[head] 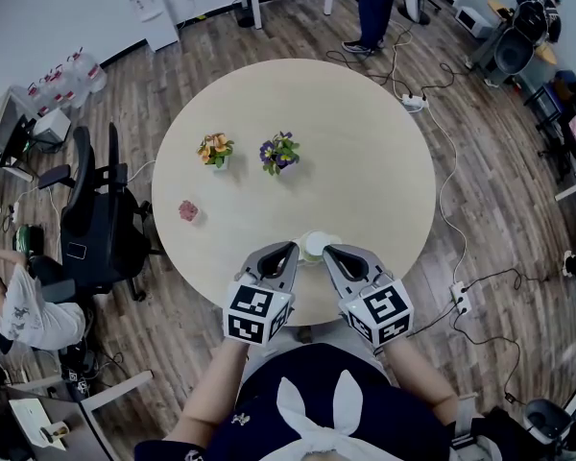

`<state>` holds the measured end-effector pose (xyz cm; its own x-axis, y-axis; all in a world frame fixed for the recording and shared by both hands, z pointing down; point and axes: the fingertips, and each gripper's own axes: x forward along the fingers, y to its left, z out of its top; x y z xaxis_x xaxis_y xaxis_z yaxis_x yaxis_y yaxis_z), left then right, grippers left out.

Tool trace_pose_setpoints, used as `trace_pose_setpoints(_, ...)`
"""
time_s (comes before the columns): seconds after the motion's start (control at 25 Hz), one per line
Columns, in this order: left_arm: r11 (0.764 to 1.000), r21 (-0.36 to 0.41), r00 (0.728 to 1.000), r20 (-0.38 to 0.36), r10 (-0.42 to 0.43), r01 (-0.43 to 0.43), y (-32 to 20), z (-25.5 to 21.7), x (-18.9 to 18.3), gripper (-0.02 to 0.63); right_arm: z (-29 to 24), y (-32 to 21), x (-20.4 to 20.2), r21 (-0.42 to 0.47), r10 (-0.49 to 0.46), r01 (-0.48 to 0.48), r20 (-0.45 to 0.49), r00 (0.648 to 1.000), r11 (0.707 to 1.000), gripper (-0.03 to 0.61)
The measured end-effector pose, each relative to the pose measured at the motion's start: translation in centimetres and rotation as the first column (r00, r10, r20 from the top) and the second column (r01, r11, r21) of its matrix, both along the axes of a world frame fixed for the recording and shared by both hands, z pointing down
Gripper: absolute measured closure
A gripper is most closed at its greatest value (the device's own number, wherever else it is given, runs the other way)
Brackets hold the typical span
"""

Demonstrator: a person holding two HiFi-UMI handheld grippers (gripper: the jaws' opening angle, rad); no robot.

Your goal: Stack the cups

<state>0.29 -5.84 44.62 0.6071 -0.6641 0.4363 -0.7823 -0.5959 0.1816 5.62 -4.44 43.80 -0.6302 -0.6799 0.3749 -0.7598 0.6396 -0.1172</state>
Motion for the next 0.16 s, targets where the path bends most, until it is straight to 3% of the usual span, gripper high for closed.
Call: trace_pose_setpoints(0.16, 1.0, 0.0, 1.0, 0.0, 0.003, -0.003, -0.21, 0.08, 0.0, 0.592, 0.26, -0.05, -0.01, -0.002, -0.008, 0.008, 0.001, 1.0, 1.0, 0.575)
